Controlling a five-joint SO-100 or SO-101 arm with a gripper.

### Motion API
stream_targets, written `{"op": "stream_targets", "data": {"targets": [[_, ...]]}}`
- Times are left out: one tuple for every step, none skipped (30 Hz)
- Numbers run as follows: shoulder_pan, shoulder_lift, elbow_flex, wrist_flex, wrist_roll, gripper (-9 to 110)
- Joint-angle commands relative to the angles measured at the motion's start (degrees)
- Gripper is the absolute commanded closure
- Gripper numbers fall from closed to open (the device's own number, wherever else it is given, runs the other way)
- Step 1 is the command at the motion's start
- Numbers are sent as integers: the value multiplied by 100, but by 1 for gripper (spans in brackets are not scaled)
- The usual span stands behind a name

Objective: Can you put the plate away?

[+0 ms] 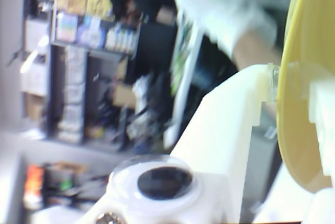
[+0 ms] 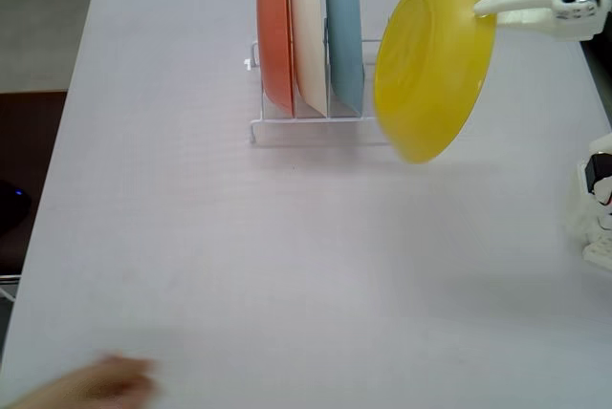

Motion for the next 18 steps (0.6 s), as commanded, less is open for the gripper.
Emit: {"op": "stream_targets", "data": {"targets": [[185,422,9,-229,-448,102],[290,457,53,-246,-545,102],[396,475,97,-290,-686,102],[475,492,176,-378,-896,102],[562,501,255,-475,-1090,102],[668,501,325,-554,-1248,102],[756,483,413,-668,-1450,102],[826,457,501,-817,-1652,102],[905,422,606,-976,-1837,102],[967,387,729,-1151,-2048,102],[1037,343,826,-1301,-2232,102],[1134,246,835,-1380,-2329,102],[1230,149,835,-1441,-2408,102],[1310,79,835,-1485,-2487,102],[1371,9,817,-1521,-2522,102],[1415,-53,791,-1529,-2566,102],[1424,-105,765,-1547,-2646,102],[1468,-185,747,-1600,-2707,102]]}}
